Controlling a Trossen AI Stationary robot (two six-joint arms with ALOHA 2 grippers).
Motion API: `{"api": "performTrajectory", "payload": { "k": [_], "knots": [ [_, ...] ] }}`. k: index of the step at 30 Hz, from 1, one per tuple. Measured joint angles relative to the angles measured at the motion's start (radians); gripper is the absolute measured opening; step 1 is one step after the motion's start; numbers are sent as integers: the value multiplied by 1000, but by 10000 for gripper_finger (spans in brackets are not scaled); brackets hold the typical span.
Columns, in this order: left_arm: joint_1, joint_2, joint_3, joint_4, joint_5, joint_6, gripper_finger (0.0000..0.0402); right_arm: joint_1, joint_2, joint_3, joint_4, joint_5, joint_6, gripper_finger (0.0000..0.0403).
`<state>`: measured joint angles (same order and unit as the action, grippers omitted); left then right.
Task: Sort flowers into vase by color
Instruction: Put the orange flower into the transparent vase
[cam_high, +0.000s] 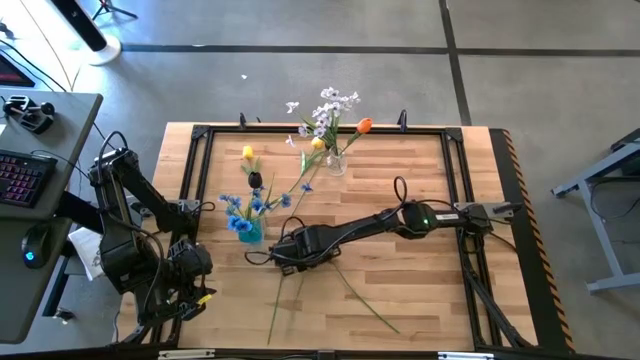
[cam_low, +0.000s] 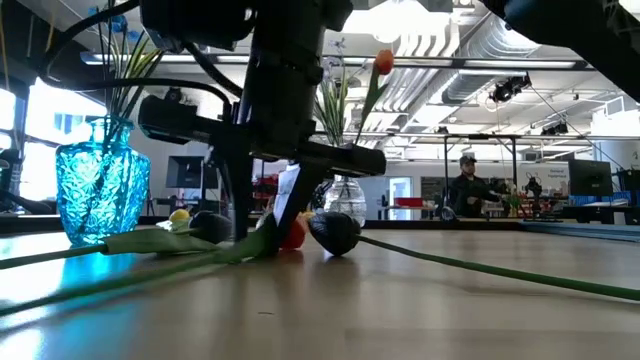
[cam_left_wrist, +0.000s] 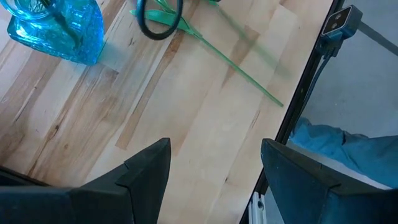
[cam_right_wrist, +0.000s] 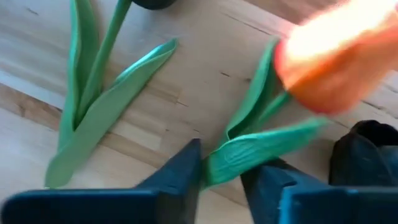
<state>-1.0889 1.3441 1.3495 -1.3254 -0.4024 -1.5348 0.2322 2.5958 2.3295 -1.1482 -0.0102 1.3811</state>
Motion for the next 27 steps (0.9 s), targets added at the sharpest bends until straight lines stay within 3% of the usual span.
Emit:
{"api": "performTrajectory", "payload": {
  "k": [4,8,12,17,24,27],
  "knots": [
    [0,0,0,0,0,0,237,23,-22,-4,-41,60,-21,14],
    [0,0,0,-1,1,-1,237,56,-84,-8,-53,124,-20,23],
    [0,0,0,-1,9,-1,237,96,-230,-3,-80,278,-18,14],
    [0,0,0,-2,6,-3,237,125,-387,-7,-209,599,-51,7],
    [0,0,0,-3,-12,-1,237,99,-629,-4,-328,1156,-356,3],
    [0,0,0,-4,-21,-6,237,50,-704,-5,-361,1339,-379,2]
  ]
}}
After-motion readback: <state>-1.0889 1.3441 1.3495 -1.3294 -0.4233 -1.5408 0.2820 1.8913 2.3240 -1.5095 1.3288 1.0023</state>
